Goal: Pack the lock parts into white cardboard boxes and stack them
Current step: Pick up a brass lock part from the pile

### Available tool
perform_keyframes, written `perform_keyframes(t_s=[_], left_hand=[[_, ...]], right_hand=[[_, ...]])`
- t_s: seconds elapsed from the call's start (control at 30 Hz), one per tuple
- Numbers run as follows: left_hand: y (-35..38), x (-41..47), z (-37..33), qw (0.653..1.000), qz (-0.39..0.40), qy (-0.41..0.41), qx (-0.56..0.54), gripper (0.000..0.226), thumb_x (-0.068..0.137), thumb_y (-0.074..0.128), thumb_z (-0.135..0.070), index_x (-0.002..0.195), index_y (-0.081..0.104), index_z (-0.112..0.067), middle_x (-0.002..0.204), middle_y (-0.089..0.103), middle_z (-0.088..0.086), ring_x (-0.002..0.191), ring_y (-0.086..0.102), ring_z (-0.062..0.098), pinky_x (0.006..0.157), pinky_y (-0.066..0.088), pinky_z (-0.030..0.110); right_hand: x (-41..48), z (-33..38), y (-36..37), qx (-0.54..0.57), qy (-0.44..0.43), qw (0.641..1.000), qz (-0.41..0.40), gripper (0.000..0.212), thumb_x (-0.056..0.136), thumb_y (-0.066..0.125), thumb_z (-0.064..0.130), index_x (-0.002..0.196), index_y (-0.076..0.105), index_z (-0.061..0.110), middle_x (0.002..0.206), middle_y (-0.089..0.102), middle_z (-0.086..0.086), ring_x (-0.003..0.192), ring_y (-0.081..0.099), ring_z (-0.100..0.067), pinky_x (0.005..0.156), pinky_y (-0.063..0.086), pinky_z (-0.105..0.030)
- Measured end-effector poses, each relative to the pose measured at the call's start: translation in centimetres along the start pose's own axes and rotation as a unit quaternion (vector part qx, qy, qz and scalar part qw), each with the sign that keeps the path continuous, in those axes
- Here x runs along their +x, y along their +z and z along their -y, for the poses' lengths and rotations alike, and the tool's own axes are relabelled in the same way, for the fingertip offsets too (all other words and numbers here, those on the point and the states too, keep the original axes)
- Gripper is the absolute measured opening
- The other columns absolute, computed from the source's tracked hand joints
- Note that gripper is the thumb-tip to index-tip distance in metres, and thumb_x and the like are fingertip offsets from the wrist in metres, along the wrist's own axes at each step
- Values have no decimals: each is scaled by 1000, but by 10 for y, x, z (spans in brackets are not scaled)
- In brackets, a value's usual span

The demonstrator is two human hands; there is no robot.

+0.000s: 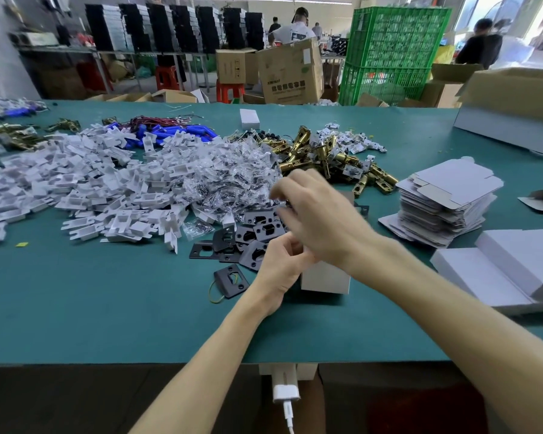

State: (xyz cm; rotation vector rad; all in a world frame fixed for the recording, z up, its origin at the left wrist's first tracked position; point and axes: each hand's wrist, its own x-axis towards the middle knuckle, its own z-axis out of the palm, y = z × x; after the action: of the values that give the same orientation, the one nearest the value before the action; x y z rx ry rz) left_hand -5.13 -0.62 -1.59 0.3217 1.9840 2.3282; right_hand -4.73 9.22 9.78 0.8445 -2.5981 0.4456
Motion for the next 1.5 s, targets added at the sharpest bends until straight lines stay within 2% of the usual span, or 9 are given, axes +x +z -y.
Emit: perform_keyframes(t_s=[0.1,0.23,0.5,0.67,0.87,0.97,1.13,1.27,1.5], left_hand=[[-2,-5,5,999,-27,-35,13,43,73,67,-24,113,67,-10,93,67,-4,93,55,17,73,48,23],[-2,-6,1,997,52,-19,-57,22,92,78,-21,113,75,-21,103,79,-3,90,72,9,75,57,25],[3,-1,-6,999,-16,-38,0,37,96,72,-8,133,65,-3,112,74,8,82,73,-2,71,57,16],[2,1,-6,999,-1,-39,-11,36,95,73,-11,131,67,-6,117,75,12,90,73,8,75,58,19],[0,2,-1,998,10,-37,-49,26,95,75,-13,120,70,-14,106,80,-5,96,76,8,76,60,23],[-1,-2,0,998,37,-26,-47,27,95,77,-21,118,70,-9,114,77,11,103,72,22,89,60,40],[1,-2,-4,1000,1,-9,-26,18,84,81,-23,97,79,-35,100,78,-14,93,69,0,77,53,16],[0,0,-3,997,12,-24,-71,30,90,80,-19,119,74,-13,114,79,1,104,75,13,80,58,22],[0,0,-3,998,11,-21,-65,44,82,82,-29,121,72,-12,117,78,2,107,74,15,84,58,24]], right_hand=[[19,31,30,71,-4,995,69,23,103,57,20,123,61,10,120,62,-4,113,55,-18,98,48,-31],[58,68,79,101,-16,985,142,27,104,53,18,128,53,4,127,57,-11,118,54,-27,101,47,-41],[111,99,139,73,-6,988,134,23,102,53,9,125,52,6,126,53,-15,119,48,-32,88,47,-41],[103,93,141,29,-42,993,103,27,89,56,-12,110,54,4,113,52,-12,93,44,-26,69,37,-35],[87,76,111,38,-35,998,21,13,95,56,-7,102,55,5,104,58,-9,90,56,-26,70,48,-36],[75,65,79,104,-23,994,3,4,100,54,2,99,58,4,99,60,-7,84,59,-22,72,52,-34],[53,19,14,217,40,975,-25,6,96,64,3,98,64,9,91,68,7,82,65,-2,79,57,-22],[35,-34,-35,166,87,981,-51,13,92,74,12,103,68,13,88,66,8,80,64,1,71,54,-11],[4,-85,-49,50,108,992,42,17,83,80,4,89,72,18,78,70,8,78,70,-12,81,57,-30]])
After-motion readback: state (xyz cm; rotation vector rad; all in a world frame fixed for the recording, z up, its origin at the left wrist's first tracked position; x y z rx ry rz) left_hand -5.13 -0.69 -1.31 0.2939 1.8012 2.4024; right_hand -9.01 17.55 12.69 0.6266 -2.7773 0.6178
